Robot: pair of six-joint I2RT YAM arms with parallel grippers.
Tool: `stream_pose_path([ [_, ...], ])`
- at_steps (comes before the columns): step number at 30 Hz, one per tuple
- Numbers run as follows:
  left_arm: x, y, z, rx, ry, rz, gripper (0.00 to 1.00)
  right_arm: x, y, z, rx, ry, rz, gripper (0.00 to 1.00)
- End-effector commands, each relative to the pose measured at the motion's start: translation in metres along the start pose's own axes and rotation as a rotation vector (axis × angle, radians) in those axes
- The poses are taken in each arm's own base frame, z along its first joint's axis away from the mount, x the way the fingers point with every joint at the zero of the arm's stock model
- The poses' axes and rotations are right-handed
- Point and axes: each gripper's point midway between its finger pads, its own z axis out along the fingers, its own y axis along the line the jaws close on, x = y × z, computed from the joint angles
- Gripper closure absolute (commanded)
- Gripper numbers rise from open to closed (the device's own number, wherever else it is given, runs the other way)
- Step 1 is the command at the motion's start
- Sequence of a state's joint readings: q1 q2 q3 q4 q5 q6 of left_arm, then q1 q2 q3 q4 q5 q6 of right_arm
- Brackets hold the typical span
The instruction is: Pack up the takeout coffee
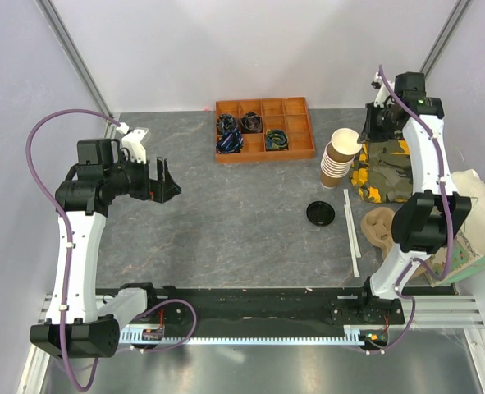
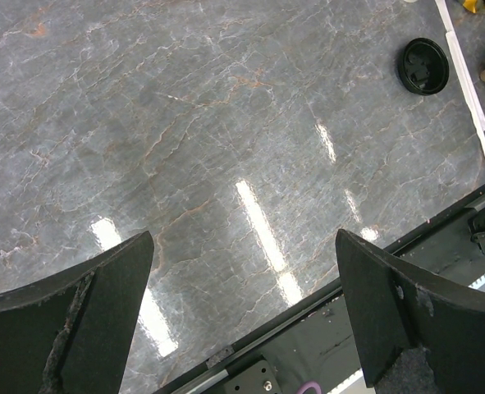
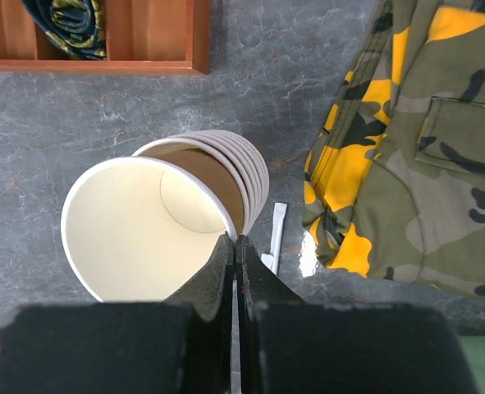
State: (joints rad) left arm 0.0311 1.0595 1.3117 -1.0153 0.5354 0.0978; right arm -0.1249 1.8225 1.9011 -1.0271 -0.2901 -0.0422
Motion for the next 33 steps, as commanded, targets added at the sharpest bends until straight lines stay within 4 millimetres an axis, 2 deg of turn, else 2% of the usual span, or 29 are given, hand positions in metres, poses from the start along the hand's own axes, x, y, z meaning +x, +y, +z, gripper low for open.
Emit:
stream_pose_path([
  [1,-0.015,-0.010,-0.006,0.041,-0.061,0.031,0.00,-0.034,0.009,-0.062,0.008,-0.160,-0.087,1.00],
  [6,-0.017,-0.009,-0.002,0.046,-0.052,0.020,0.00,-0.042,0.024,-0.087,-0.054,-0.214,-0.107,1.00],
  [9,-0.019,-0.011,-0.003,0.054,-0.056,0.015,0.00,-0.052,0.036,-0.110,-0.088,-0.278,-0.148,1.00],
  [11,-0.020,-0.011,-0.004,0.051,-0.063,0.013,0.00,-0.059,0.056,-0.133,-0.162,-0.343,-0.196,1.00],
  [13,-0.022,-0.009,-0.002,0.039,-0.063,-0.023,0.00,-0.054,0.074,-0.140,-0.247,-0.354,-0.241,1.00],
  [14,-0.023,-0.010,-0.001,0.041,-0.062,-0.039,0.00,-0.045,0.099,-0.144,-0.335,-0.341,-0.281,1.00],
  [16,-0.026,-0.014,-0.001,0.061,-0.064,-0.085,0.00,-0.025,0.118,-0.127,-0.375,-0.269,-0.341,1.00],
  [17,-0.026,-0.016,0.000,0.073,-0.062,-0.096,0.00,-0.010,0.146,-0.119,-0.407,-0.227,-0.406,1.00],
  [18,-0.029,-0.018,-0.001,0.080,-0.073,-0.108,0.00,0.010,0.153,-0.102,-0.419,-0.162,-0.421,1.00],
  [19,-0.029,-0.018,-0.001,0.081,-0.077,-0.111,0.00,0.021,0.162,-0.094,-0.435,-0.133,-0.440,1.00],
  [20,-0.030,-0.020,-0.004,0.083,-0.092,-0.101,0.00,0.033,0.184,-0.089,-0.476,-0.120,-0.487,1.00],
  [21,-0.030,-0.020,-0.006,0.075,-0.105,-0.091,0.00,0.054,0.186,-0.071,-0.468,-0.059,-0.495,1.00],
  [22,-0.029,-0.018,-0.005,0.066,-0.122,-0.075,0.00,0.064,0.192,-0.063,-0.466,-0.040,-0.518,1.00],
  [23,-0.029,-0.020,-0.013,0.052,-0.156,-0.049,0.00,0.075,0.213,-0.058,-0.482,-0.038,-0.579,1.00],
  [25,-0.023,-0.011,-0.013,-0.007,-0.173,-0.058,0.00,0.100,0.220,-0.038,-0.451,0.017,-0.624,1.00],
  [26,-0.021,-0.012,-0.015,-0.013,-0.182,-0.051,0.00,0.114,0.241,-0.033,-0.483,0.028,-0.674,1.00],
  [27,-0.018,-0.014,-0.018,-0.012,-0.186,-0.021,0.00,0.128,0.246,-0.025,-0.485,0.062,-0.692,1.00],
  [31,0.003,-0.014,-0.014,0.010,-0.124,0.004,0.00,0.166,0.281,-0.001,-0.503,0.126,-0.796,1.00],
  [33,0.008,-0.011,-0.012,0.008,-0.116,-0.034,0.00,0.173,0.290,0.008,-0.496,0.125,-0.824,1.00],
])
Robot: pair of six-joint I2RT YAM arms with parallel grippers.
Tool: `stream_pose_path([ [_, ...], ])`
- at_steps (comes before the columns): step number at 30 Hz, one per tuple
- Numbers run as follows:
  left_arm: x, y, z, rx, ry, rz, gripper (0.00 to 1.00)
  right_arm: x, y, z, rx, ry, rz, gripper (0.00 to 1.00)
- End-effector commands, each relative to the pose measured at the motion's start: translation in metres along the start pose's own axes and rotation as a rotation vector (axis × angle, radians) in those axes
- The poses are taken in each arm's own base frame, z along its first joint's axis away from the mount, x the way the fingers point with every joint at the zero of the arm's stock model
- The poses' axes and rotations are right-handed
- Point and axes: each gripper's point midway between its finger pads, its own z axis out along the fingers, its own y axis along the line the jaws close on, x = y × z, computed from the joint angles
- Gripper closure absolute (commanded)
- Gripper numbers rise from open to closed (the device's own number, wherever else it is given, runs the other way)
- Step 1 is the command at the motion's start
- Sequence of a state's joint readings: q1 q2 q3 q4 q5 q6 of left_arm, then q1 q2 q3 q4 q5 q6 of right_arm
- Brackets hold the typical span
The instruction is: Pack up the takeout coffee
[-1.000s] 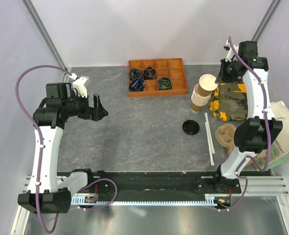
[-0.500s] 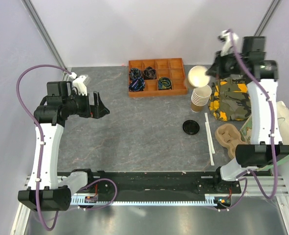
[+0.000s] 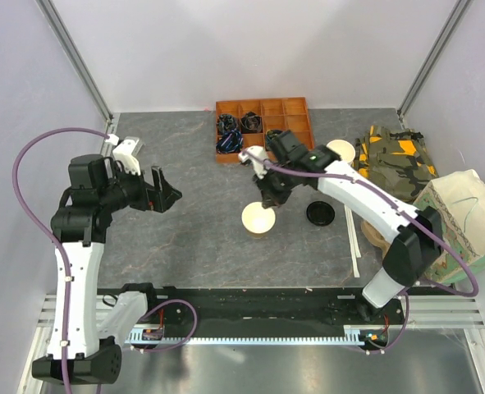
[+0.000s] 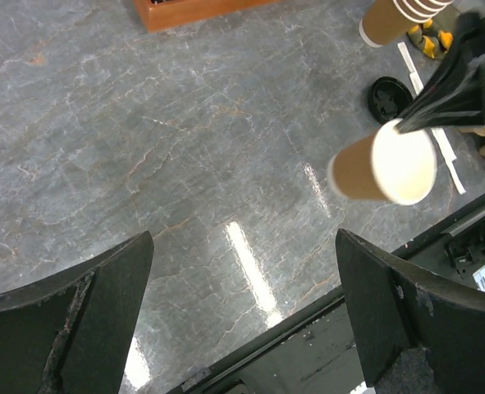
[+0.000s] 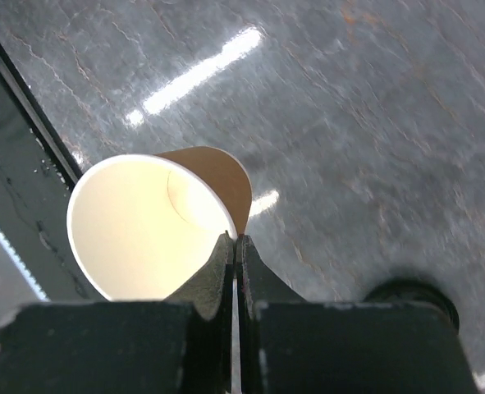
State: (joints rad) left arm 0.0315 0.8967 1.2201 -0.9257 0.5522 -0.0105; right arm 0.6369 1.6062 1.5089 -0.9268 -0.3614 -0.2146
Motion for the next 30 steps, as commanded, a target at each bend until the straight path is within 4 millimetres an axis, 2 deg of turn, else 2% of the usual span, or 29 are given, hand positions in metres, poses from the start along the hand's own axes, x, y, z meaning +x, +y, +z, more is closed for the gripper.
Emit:
stream_pose_path([
  [1,0.012,0.010,0.007,-0.002,0.029,-0.024,0.00,-0.020,0.003,0.029,0.062,-0.046,-0.094,1.00],
  [4,0.011,0.016,0.009,0.005,0.029,-0.097,0.00,-0.026,0.017,0.055,0.038,-0.048,-0.130,1.00],
  [9,0.008,0.032,0.010,-0.028,0.031,-0.179,0.00,-0.027,0.029,0.078,0.021,-0.029,-0.159,1.00],
  [11,0.009,0.032,0.012,-0.015,0.039,-0.187,0.00,-0.030,0.033,0.082,0.009,-0.047,-0.172,1.00],
  [20,0.006,0.036,0.017,-0.003,0.051,-0.200,0.01,-0.020,0.031,0.097,-0.002,-0.010,-0.170,0.92],
  [30,0.004,0.036,0.019,0.005,0.053,-0.202,0.01,-0.008,0.029,0.105,-0.003,0.021,-0.169,0.92],
])
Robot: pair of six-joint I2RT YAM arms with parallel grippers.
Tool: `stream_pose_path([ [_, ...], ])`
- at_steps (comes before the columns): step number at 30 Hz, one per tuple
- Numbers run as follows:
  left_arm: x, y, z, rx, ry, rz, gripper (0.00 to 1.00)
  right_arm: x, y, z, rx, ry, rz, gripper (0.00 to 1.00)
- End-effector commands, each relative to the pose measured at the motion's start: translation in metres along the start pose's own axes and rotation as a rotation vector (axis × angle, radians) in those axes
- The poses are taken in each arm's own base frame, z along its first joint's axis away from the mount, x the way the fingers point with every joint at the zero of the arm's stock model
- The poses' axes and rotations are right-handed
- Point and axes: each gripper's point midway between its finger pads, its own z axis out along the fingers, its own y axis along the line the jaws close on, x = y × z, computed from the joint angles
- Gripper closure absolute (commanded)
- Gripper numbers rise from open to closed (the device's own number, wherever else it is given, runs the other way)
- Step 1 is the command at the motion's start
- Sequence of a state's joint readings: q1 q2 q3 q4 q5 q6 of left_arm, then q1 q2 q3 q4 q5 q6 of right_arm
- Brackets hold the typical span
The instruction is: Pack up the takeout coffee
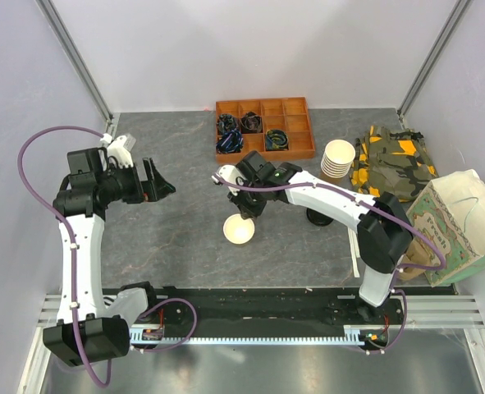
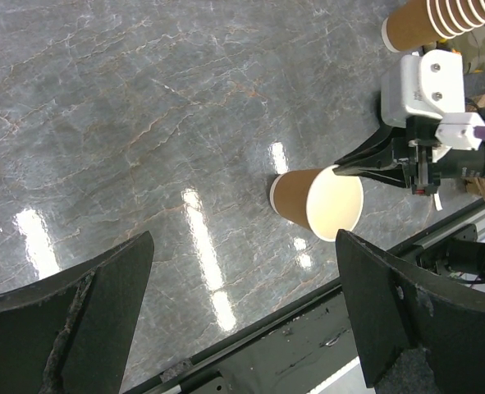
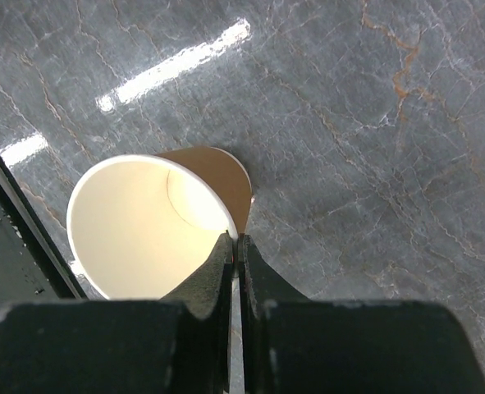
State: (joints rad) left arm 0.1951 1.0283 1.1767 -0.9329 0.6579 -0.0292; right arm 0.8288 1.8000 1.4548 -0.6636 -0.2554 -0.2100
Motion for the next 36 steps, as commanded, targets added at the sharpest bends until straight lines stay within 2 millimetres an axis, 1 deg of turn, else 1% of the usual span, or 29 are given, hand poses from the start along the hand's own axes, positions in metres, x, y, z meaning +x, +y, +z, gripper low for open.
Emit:
stream_pose_path([
  [1,-0.012,-0.009,-0.005,0.031,-0.034,0.008,0.01,-0.002,-0.001,0.004,-0.001,-0.010,-0.013,0.91],
  [5,-0.012,-0.008,-0.004,0.032,-0.031,0.008,0.01,-0.005,0.000,-0.001,0.000,-0.019,-0.021,0.66],
  [7,-0.012,-0.008,-0.003,0.035,-0.030,0.009,0.00,-0.008,0.000,-0.007,0.010,-0.028,-0.026,0.62],
  [8,-0.014,-0.009,-0.004,0.039,-0.032,0.009,0.00,-0.014,-0.001,-0.012,0.014,-0.040,-0.030,0.54],
  [9,-0.015,-0.010,-0.003,0.044,-0.032,0.011,0.00,-0.021,-0.001,-0.019,0.022,-0.058,-0.038,0.50],
  [10,-0.015,-0.010,-0.003,0.045,-0.031,0.008,0.00,-0.022,-0.005,-0.025,0.030,-0.058,-0.034,0.48],
  [11,-0.018,-0.011,-0.004,0.049,-0.036,0.010,0.00,-0.034,-0.009,-0.037,0.039,-0.089,-0.041,0.44],
  [12,-0.020,-0.012,-0.005,0.051,-0.037,0.013,0.00,-0.037,-0.016,-0.053,0.038,-0.114,-0.027,0.40],
  [14,-0.024,-0.015,-0.007,0.053,-0.046,0.023,0.00,-0.045,-0.027,-0.076,0.041,-0.158,-0.031,0.31],
  [15,-0.026,-0.015,-0.008,0.053,-0.049,0.028,0.00,-0.039,-0.039,-0.096,0.060,-0.164,-0.019,0.30],
  [16,-0.028,-0.016,-0.009,0.053,-0.057,0.040,0.00,-0.035,-0.045,-0.105,0.074,-0.162,-0.033,0.30],
  [17,-0.031,-0.017,-0.011,0.053,-0.067,0.048,0.00,-0.024,-0.051,-0.109,0.093,-0.139,-0.066,0.29],
  [18,-0.033,-0.016,-0.011,0.049,-0.069,0.050,0.00,-0.010,-0.059,-0.123,0.125,-0.121,-0.072,0.29],
  [19,-0.034,-0.017,-0.011,0.046,-0.074,0.044,0.00,0.002,-0.064,-0.128,0.157,-0.091,-0.083,0.29],
  [20,-0.037,-0.014,-0.011,0.033,-0.087,0.044,0.00,0.027,-0.066,-0.123,0.167,-0.031,-0.080,0.30],
  [21,-0.039,-0.013,-0.011,0.022,-0.095,0.033,0.00,0.040,-0.069,-0.131,0.198,-0.011,-0.113,0.30],
  [22,-0.041,-0.013,-0.011,0.010,-0.108,0.009,0.00,0.069,-0.073,-0.125,0.223,0.068,-0.109,0.31],
  [24,-0.049,-0.014,-0.011,0.018,-0.152,0.051,0.00,0.092,-0.078,-0.129,0.258,0.116,-0.150,0.33],
  [25,-0.052,-0.017,-0.017,0.019,-0.187,0.082,0.00,0.103,-0.081,-0.129,0.271,0.145,-0.160,0.34],
  [26,-0.059,-0.019,-0.017,0.024,-0.226,0.114,0.00,0.124,-0.083,-0.126,0.285,0.198,-0.158,0.35],
  [27,-0.060,-0.021,-0.020,0.028,-0.244,0.131,0.00,0.131,-0.088,-0.125,0.298,0.216,-0.172,0.35],
  [28,-0.061,-0.024,-0.022,0.034,-0.257,0.157,0.00,0.145,-0.088,-0.119,0.290,0.249,-0.170,0.37],
  [29,-0.060,-0.027,-0.022,0.056,-0.255,0.169,0.00,0.150,-0.092,-0.117,0.303,0.265,-0.169,0.38],
  [30,-0.060,-0.031,-0.023,0.074,-0.254,0.180,0.00,0.151,-0.094,-0.113,0.309,0.258,-0.176,0.39],
  [31,-0.057,-0.033,-0.022,0.093,-0.246,0.196,0.00,0.161,-0.097,-0.109,0.319,0.286,-0.181,0.42],
  [32,-0.053,-0.038,-0.022,0.129,-0.237,0.207,0.00,0.165,-0.099,-0.106,0.322,0.297,-0.183,0.44],
  [33,-0.051,-0.040,-0.021,0.141,-0.232,0.212,0.00,0.167,-0.103,-0.100,0.332,0.303,-0.188,0.44],
  [34,-0.049,-0.040,-0.020,0.151,-0.226,0.215,0.00,0.174,-0.103,-0.096,0.325,0.321,-0.189,0.45],
  [36,-0.044,-0.040,-0.018,0.160,-0.217,0.210,0.00,0.181,-0.106,-0.087,0.315,0.346,-0.190,0.46],
])
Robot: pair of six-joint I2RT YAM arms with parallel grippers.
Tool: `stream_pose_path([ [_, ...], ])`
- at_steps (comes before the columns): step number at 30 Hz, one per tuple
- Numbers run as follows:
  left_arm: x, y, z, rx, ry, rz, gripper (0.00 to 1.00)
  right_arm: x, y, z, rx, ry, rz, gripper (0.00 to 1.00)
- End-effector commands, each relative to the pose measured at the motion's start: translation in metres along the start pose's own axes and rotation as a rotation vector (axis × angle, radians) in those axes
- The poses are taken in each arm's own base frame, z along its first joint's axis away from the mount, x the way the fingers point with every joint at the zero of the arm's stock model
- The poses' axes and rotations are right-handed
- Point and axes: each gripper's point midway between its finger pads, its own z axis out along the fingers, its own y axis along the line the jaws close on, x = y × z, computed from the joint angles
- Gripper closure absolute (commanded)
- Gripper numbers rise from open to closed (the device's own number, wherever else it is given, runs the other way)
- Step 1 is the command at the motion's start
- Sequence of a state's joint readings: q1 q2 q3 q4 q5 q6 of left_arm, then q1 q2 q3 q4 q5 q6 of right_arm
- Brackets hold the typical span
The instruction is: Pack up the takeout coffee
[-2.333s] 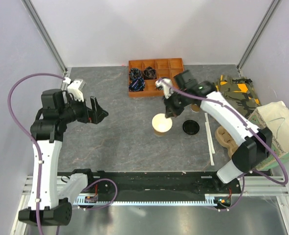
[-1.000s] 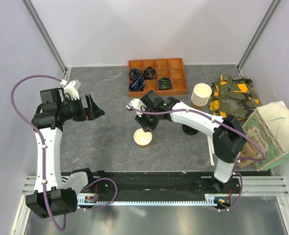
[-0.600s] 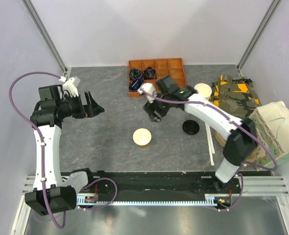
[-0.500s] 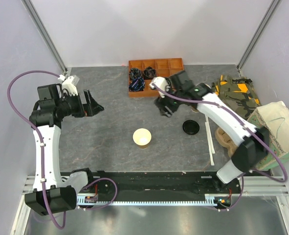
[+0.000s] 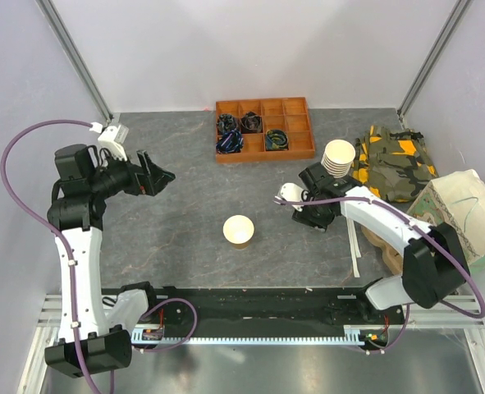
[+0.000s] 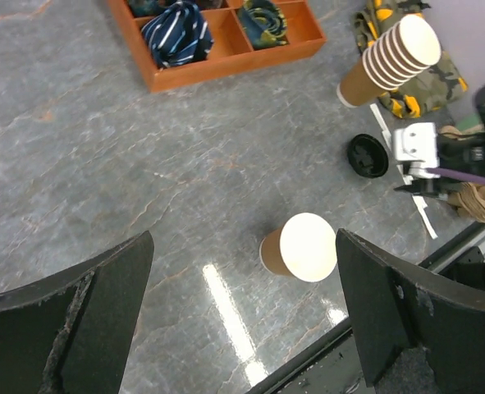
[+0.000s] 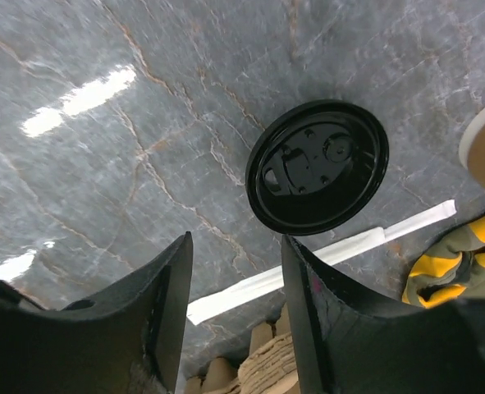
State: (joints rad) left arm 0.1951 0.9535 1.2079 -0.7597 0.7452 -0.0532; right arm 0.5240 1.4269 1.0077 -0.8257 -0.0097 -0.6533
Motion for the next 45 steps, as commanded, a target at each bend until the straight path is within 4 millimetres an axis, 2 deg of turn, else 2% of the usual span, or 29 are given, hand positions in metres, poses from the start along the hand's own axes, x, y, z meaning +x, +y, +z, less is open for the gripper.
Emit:
stream_pose_path([
  [1,0.003,-0.005,0.003,0.063,-0.007,0.042,0.00,0.001,-0.017,0.018,0.063,0.016,-0.050,0.48],
  [8,0.010,0.012,0.008,-0.019,0.007,-0.003,0.00,0.008,-0.018,0.039,0.053,0.053,-0.057,0.51],
  [15,0.015,0.003,0.009,0.050,0.004,0.039,0.00,0.012,-0.015,0.052,0.022,0.059,-0.053,0.62],
  [18,0.012,0.004,0.007,0.039,-0.007,0.086,0.00,0.014,-0.010,0.054,0.002,0.060,-0.048,0.71],
  [19,0.011,0.003,0.007,0.053,-0.010,0.118,0.00,0.014,-0.009,0.054,-0.004,0.060,-0.045,0.79],
  [24,0.013,-0.007,0.005,0.116,-0.003,0.170,0.00,0.018,-0.002,0.047,-0.032,0.068,-0.031,0.97],
  [25,0.013,-0.012,0.004,0.140,-0.001,0.178,0.00,0.012,-0.001,0.044,-0.045,0.045,-0.026,1.00],
  [27,0.013,-0.017,0.002,0.173,-0.006,0.207,0.00,0.008,0.001,0.030,-0.070,0.028,0.000,1.00],
  [28,0.012,-0.020,0.001,0.188,-0.010,0.219,0.00,-0.009,-0.002,0.019,-0.082,-0.030,0.009,1.00],
  [30,0.010,-0.027,0.000,0.228,-0.018,0.248,0.00,-0.020,0.001,-0.003,-0.114,-0.072,0.043,1.00],
  [31,0.009,-0.029,-0.001,0.241,-0.023,0.262,0.00,-0.043,-0.001,-0.019,-0.140,-0.155,0.055,1.00],
  [33,0.007,-0.036,-0.002,0.285,-0.036,0.303,0.00,-0.058,0.008,-0.041,-0.199,-0.216,0.088,1.00],
  [34,0.006,-0.041,-0.003,0.316,-0.042,0.323,0.00,-0.073,0.005,-0.056,-0.211,-0.272,0.091,1.00],
  [35,0.005,-0.044,-0.003,0.332,-0.048,0.346,0.00,-0.084,0.018,-0.068,-0.284,-0.326,0.097,1.00],
  [37,0.005,-0.055,-0.003,0.383,-0.061,0.437,0.00,-0.102,0.023,-0.089,-0.336,-0.404,0.110,1.00],
  [38,0.005,-0.060,-0.004,0.405,-0.075,0.484,0.02,-0.111,0.036,-0.099,-0.419,-0.449,0.115,1.00],
  [40,0.007,-0.075,-0.002,0.469,-0.101,0.624,0.02,-0.127,0.043,-0.121,-0.491,-0.522,0.114,1.00],
  [41,0.008,-0.082,-0.003,0.488,-0.116,0.681,0.03,-0.130,0.050,-0.127,-0.547,-0.528,0.120,1.00],
  [42,0.007,-0.089,-0.003,0.518,-0.145,0.773,0.03,-0.138,0.064,-0.141,-0.647,-0.581,0.111,1.00],
  [43,0.013,-0.101,-0.004,0.577,-0.158,0.821,0.03,-0.143,0.066,-0.149,-0.687,-0.616,0.062,1.00],
  [44,0.014,-0.108,-0.006,0.607,-0.178,0.871,0.04,-0.137,0.079,-0.157,-0.765,-0.598,0.067,1.00],
  [45,0.019,-0.121,-0.007,0.662,-0.201,0.949,0.04,-0.143,0.087,-0.172,-0.838,-0.649,0.048,1.00],
])
